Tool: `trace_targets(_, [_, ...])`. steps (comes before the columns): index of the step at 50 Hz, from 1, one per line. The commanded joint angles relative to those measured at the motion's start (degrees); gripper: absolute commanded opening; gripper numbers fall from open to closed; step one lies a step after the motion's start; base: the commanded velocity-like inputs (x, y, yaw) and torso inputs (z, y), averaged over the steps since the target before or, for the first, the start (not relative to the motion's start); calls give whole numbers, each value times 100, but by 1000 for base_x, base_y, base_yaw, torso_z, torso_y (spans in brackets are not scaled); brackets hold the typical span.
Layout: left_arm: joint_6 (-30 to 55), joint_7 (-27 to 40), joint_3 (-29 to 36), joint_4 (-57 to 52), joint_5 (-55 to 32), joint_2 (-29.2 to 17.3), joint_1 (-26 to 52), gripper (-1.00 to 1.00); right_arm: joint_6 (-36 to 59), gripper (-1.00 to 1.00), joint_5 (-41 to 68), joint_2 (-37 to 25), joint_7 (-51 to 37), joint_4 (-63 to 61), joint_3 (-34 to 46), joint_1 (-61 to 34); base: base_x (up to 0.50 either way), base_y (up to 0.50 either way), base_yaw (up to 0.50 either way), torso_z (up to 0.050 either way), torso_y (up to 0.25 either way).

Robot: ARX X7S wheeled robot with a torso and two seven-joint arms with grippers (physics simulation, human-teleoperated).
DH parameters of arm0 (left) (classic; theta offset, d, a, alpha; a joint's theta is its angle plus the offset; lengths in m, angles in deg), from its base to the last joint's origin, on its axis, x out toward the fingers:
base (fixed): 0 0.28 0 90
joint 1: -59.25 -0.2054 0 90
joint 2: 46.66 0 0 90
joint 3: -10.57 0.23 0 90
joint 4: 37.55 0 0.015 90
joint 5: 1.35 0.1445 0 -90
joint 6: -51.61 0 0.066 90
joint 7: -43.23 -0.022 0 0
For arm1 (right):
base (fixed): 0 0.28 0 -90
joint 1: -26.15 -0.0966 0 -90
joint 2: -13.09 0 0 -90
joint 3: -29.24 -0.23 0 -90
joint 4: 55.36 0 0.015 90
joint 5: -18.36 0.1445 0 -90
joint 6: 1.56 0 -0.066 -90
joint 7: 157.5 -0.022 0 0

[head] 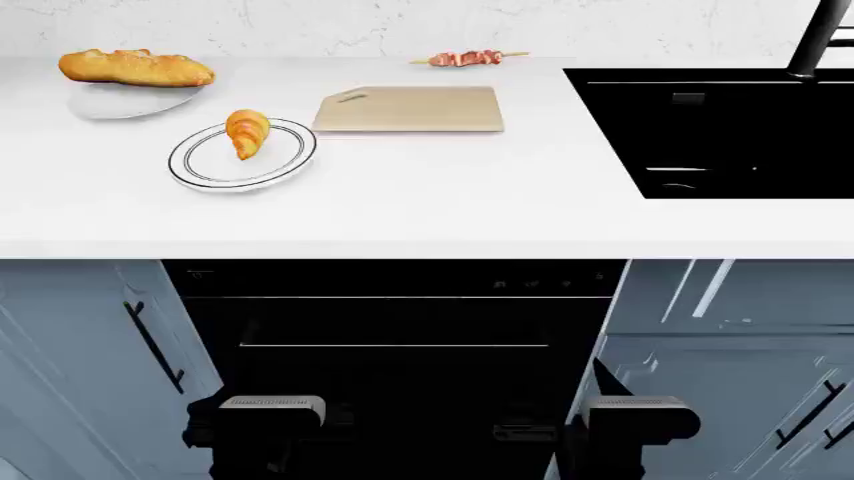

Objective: From the different types of pastries on the counter, select a croissant and place it on the cutting board. Then retrieve a jar of jam from the cabinet and place it alongside the croissant on the cutting board.

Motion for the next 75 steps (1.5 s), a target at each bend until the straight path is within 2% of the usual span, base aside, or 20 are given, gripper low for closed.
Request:
trace_targets(1, [-6, 111, 113, 15, -76, -90, 7, 100, 22, 100, 70, -87, -130, 23, 119, -24, 0, 0, 0, 0, 0])
trace_targets(14, [7, 350, 455, 254, -112, -294, 157, 100, 81, 100, 376, -228, -413, 492, 387, -433, 0, 315, 0, 0, 0])
trace_targets(44, [52, 593, 738, 311, -289, -490, 218, 100, 40, 100, 632, -469, -653, 539, 686, -445, 0, 500, 0, 0, 0])
trace_targets(49, [304, 640, 777, 133, -313, -536, 239, 100, 124, 100, 710, -514, -680, 417, 703, -427, 0, 300, 0, 0, 0])
trace_targets(54, [1339, 733, 669, -916, -594, -585, 224, 100, 876, 100, 879, -628, -658, -309, 799, -386, 0, 0, 0, 0, 0])
trace_targets(60, [3607, 796, 367, -3062, -1554, -685, 583, 100, 2951, 100, 1237, -911, -887, -2715, 856, -581, 0, 0, 0, 0, 0])
trace_targets(65, [5805, 1093, -288, -4382, -2696, -697, 1637, 100, 5236, 100, 1857, -1056, -1167, -4496, 645, -1598, 0, 0, 0, 0, 0])
trace_targets(69, [7228, 1248, -850, -4797, -3464, -680, 2707, 100, 6987, 100, 2387, -1028, -1279, -5240, 319, -2827, 0, 0, 0, 0, 0])
trace_targets(73, [8091, 1421, -1109, -4555, -3824, -533, 4117, 100, 8211, 100, 2912, -780, -1117, -5218, -248, -4164, 45, 0, 0, 0, 0])
trace_targets(75, [8274, 1439, -1075, -4396, -3897, -530, 4571, 100, 8733, 100, 3152, -671, -1006, -5211, -573, -4740, 76, 0, 0, 0, 0])
